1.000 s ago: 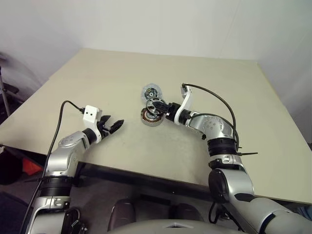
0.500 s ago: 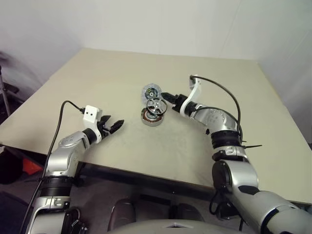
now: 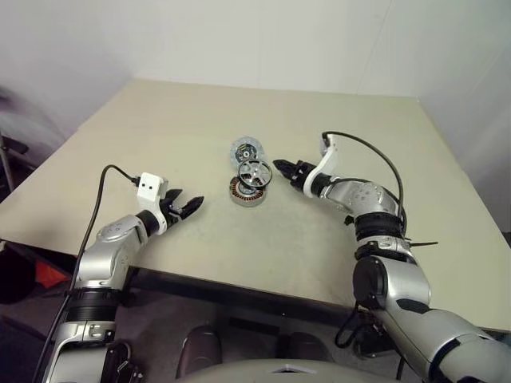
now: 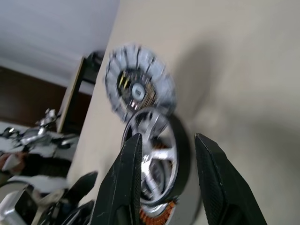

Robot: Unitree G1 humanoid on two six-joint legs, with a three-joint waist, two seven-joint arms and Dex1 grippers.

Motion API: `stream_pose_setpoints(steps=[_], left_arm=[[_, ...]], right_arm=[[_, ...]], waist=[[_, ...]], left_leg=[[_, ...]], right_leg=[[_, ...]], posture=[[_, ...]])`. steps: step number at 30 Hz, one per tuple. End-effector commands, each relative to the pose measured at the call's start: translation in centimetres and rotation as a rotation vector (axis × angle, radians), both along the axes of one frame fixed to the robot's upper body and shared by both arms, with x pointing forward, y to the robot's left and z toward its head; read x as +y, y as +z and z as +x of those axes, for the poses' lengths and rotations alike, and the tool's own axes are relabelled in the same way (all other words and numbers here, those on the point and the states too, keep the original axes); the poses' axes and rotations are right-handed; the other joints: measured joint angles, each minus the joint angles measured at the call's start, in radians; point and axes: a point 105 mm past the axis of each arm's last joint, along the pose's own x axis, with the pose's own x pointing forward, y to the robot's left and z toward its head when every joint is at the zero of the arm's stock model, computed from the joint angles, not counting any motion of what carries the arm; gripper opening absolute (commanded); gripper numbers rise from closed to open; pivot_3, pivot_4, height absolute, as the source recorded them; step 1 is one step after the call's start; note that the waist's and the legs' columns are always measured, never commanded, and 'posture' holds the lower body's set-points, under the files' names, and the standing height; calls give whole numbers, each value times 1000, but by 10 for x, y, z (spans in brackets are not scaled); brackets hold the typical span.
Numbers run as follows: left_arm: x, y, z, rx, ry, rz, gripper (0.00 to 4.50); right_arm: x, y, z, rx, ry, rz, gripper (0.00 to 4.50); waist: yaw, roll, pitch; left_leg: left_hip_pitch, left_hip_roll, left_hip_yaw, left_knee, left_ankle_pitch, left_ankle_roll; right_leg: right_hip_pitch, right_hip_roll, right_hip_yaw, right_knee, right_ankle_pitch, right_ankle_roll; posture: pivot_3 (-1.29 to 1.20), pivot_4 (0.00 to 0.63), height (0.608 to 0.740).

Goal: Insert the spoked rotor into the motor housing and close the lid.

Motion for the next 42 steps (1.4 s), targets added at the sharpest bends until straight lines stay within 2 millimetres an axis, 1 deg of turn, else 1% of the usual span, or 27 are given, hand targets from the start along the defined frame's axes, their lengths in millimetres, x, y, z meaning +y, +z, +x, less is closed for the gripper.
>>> stream_pose_setpoints(steps=[1, 5, 18, 27, 33, 36, 39, 40, 42], left_arm=[[2, 14, 4, -56, -2, 2, 4042], [3, 15, 3, -57, 0, 3, 4042], [4, 16, 3, -60, 5, 6, 4042], [4, 16, 3, -60, 3, 6, 4042], [5, 15, 3, -60, 6, 8, 4042], [5, 15, 3, -61, 7, 8, 4042], [5, 15, 3, -61, 6, 8, 4042], [5, 15, 3, -61, 6, 7, 4042], [5, 15, 3, -61, 5, 7, 4042]], right_arm=[[4, 14, 1, -54, 16, 15, 1950], [9, 9, 0, -45, 25, 15, 1950], [18, 10, -2, -48, 47, 27, 1950], [25, 3, -7, -48, 76, 12, 1950], [25, 3, -5, -46, 69, 20, 1950], [24, 3, -4, -44, 63, 20, 1359], [23, 3, -4, -40, 57, 22, 398], [22, 3, -4, -40, 57, 22, 280], [22, 6, -4, -41, 61, 32, 283]], waist=[[1, 0, 0], [1, 0, 0], [-1, 0, 0], [-1, 0, 0], [-1, 0, 0], [-1, 0, 0], [-1, 0, 0], [-1, 0, 0], [-1, 0, 0]], left_leg=[[0, 0, 0, 0, 0, 0], [0, 0, 0, 0, 0, 0], [0, 0, 0, 0, 0, 0], [0, 0, 0, 0, 0, 0], [1, 0, 0, 0, 0, 0], [0, 0, 0, 0, 0, 0], [0, 0, 0, 0, 0, 0], [0, 0, 0, 0, 0, 0], [0, 0, 0, 0, 0, 0]], right_leg=[[0, 0, 0, 0, 0, 0], [0, 0, 0, 0, 0, 0], [0, 0, 0, 0, 0, 0], [0, 0, 0, 0, 0, 0], [0, 0, 0, 0, 0, 0], [0, 0, 0, 0, 0, 0], [0, 0, 0, 0, 0, 0], [0, 0, 0, 0, 0, 0], [0, 0, 0, 0, 0, 0]], posture=[[0, 0, 740], [0, 0, 740], [0, 0, 740], [0, 0, 740], [0, 0, 740], [0, 0, 740], [0, 0, 740], [0, 0, 740], [0, 0, 740]])
